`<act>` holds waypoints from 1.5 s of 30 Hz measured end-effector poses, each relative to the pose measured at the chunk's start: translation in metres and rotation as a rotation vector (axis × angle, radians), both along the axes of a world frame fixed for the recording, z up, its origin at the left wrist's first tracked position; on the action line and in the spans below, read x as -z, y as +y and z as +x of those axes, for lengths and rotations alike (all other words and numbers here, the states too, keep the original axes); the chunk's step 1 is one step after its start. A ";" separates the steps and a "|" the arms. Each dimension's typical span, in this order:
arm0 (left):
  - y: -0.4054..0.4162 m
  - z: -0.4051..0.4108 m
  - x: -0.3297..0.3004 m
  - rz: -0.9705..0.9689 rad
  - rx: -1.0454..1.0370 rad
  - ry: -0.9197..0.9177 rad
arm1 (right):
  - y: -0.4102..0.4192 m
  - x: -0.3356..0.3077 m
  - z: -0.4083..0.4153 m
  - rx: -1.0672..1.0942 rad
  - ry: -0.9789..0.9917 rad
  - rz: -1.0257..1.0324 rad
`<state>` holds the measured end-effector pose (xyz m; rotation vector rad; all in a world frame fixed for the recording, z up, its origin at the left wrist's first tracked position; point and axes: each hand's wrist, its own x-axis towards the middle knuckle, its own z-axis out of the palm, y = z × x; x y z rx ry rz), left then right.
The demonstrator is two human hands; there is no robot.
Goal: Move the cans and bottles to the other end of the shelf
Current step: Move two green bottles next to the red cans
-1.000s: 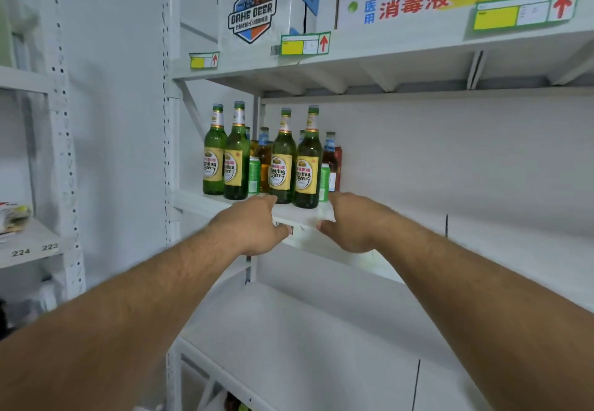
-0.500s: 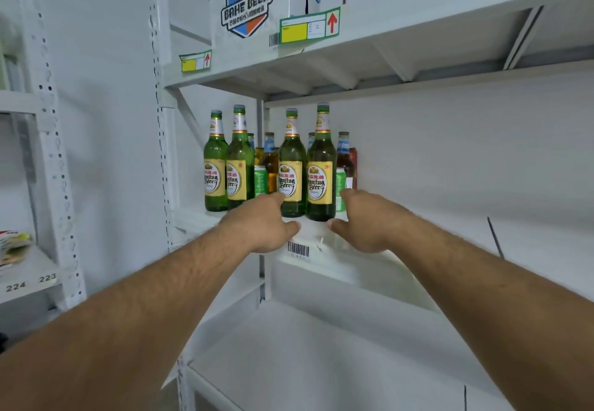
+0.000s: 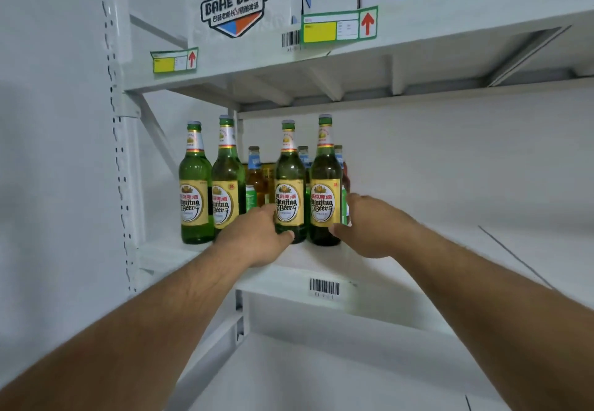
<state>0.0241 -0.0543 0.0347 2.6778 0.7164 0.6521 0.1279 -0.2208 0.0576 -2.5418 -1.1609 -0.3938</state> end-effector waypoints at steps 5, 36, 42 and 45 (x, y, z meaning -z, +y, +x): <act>0.042 0.015 0.001 -0.099 0.107 -0.102 | 0.023 -0.002 -0.007 0.157 0.039 0.050; 0.085 0.100 0.000 -0.627 0.304 -0.349 | 0.092 -0.016 0.070 0.068 0.555 0.760; 0.088 0.098 0.002 -0.674 0.310 -0.387 | 0.097 -0.008 0.076 0.097 0.487 0.848; 0.086 0.094 0.002 -0.676 0.323 -0.409 | 0.096 -0.005 0.072 0.109 0.453 0.887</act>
